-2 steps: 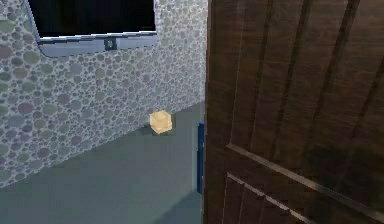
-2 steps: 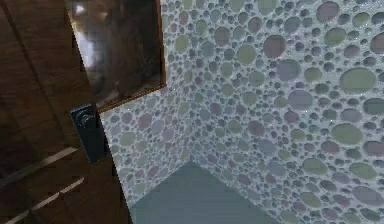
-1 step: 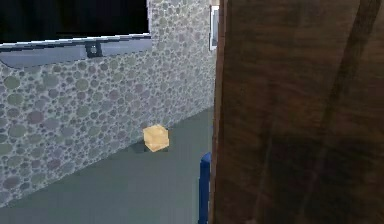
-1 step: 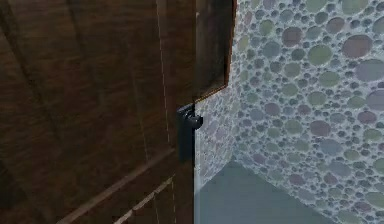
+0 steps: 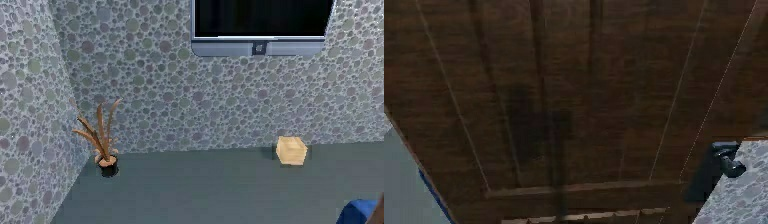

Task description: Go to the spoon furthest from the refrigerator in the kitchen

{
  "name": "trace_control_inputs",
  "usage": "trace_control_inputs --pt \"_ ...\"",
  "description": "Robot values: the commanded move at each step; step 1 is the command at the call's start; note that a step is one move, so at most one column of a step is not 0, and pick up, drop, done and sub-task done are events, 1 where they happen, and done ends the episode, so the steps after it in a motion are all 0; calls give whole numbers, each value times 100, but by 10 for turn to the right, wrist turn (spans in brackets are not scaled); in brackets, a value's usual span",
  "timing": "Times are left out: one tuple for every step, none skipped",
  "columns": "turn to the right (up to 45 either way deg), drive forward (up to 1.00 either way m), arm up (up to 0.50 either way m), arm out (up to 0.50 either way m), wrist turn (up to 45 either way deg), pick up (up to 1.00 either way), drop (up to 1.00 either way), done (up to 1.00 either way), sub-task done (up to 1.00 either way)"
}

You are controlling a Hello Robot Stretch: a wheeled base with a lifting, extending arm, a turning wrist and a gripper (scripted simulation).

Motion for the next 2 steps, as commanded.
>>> trace_control_inputs --pt "0 30 0 0 0 0 0 0 0" --pt "210 0 0 0 0 0 0 0 0"
